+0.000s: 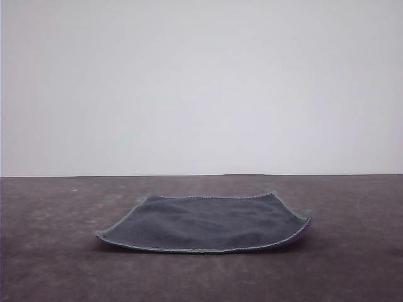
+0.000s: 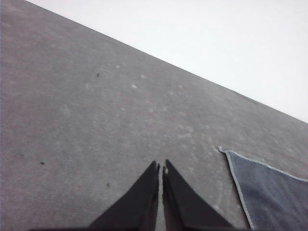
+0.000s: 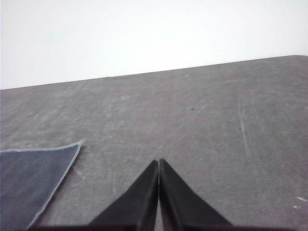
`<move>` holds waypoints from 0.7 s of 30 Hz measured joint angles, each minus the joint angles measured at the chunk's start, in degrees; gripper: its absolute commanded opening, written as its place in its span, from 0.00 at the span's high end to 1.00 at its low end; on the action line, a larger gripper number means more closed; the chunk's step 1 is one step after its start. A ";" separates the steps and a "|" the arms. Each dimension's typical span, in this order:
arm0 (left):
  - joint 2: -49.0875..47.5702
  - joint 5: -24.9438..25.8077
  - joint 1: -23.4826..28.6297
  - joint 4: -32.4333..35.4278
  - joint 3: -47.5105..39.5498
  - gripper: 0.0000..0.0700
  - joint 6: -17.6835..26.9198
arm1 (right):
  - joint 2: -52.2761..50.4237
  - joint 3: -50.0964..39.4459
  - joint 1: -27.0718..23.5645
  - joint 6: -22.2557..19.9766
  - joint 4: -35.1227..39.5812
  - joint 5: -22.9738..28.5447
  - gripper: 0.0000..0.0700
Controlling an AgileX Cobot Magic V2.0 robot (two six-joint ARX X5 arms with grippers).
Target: Fold clothes
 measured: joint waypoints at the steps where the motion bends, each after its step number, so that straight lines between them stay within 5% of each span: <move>1: 0.00 0.00 0.00 0.00 0.00 1.00 -0.03 | 0.00 0.00 0.00 0.26 0.12 -0.36 1.00; 7: 0.00 0.00 0.00 -0.46 0.61 1.00 -2.21 | 0.00 0.32 0.00 7.09 3.79 -5.93 1.00; 12: 0.87 0.00 0.00 -2.95 6.73 0.99 -2.99 | 0.26 5.73 0.00 9.90 -1.14 -5.99 1.00; 21: 13.00 0.00 0.00 -21.79 24.16 1.00 -2.47 | 7.74 22.86 0.00 9.77 -18.32 -5.92 1.00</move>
